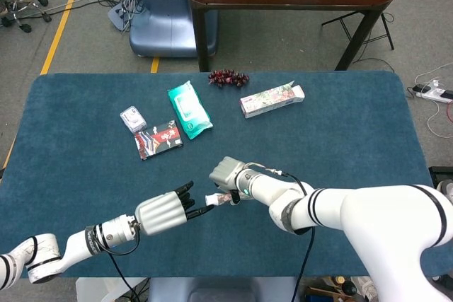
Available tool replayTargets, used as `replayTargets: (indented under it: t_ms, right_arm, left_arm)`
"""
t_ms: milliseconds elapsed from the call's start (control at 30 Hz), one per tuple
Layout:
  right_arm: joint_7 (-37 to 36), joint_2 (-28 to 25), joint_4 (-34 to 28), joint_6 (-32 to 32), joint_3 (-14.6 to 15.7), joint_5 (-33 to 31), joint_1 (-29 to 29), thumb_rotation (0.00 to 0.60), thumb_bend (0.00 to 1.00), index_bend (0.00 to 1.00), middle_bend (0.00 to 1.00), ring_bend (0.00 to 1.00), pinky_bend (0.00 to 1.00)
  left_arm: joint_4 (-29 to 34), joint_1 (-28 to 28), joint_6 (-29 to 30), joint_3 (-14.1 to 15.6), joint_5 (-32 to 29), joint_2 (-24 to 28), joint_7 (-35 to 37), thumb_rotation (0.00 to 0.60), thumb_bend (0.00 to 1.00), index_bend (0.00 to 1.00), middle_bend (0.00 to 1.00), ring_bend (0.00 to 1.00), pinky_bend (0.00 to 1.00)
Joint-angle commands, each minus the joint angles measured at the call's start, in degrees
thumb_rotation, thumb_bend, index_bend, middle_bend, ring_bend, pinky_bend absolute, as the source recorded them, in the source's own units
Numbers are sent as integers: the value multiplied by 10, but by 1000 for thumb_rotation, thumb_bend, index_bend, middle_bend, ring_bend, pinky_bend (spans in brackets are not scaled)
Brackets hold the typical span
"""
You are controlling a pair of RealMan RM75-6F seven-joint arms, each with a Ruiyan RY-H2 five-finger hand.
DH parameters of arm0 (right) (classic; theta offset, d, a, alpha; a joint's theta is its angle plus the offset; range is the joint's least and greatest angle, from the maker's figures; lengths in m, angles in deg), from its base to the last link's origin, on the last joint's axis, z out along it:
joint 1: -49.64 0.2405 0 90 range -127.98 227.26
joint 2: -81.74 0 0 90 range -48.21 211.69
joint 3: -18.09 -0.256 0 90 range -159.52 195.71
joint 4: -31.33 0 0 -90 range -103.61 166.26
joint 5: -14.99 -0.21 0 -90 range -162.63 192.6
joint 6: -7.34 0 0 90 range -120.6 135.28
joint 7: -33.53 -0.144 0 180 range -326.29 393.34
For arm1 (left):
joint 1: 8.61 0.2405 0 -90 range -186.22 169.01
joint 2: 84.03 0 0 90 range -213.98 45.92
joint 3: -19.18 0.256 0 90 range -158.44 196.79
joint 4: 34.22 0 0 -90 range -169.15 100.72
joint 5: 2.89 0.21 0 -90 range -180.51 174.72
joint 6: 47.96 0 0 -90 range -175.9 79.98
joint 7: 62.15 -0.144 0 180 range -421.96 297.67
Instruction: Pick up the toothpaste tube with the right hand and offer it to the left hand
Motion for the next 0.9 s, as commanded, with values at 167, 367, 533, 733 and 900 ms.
replayTargets:
  t_ms: [167,367,533,733,900]
  right_arm:
    - [-21,5,0,-6,11,-2,16,600,1000,920,796,765,609]
    - [-35,7,1,-8,19,4,21,600,1000,921,797,768,612]
    - [-46,7,1,-9,23,9,24,600,1000,922,797,772,615]
    - [-56,9,3,-9,26,18,26,600,1000,927,801,777,616]
    - [-63,12,6,-8,30,23,25,600,1000,935,805,781,616]
  left_arm:
    - [-11,-13,-20,1,-10,-13,-34,600,216,32,471,456,175]
    - [-14,-17,-32,5,-27,-17,-52,600,216,32,471,456,175]
    - [-18,-22,-33,10,-30,-19,-62,600,216,32,471,455,175]
    - [-23,-27,-39,15,-38,-23,-74,600,216,32,471,456,175]
    - [-28,-29,-42,17,-45,-24,-82,600,217,32,471,456,175]
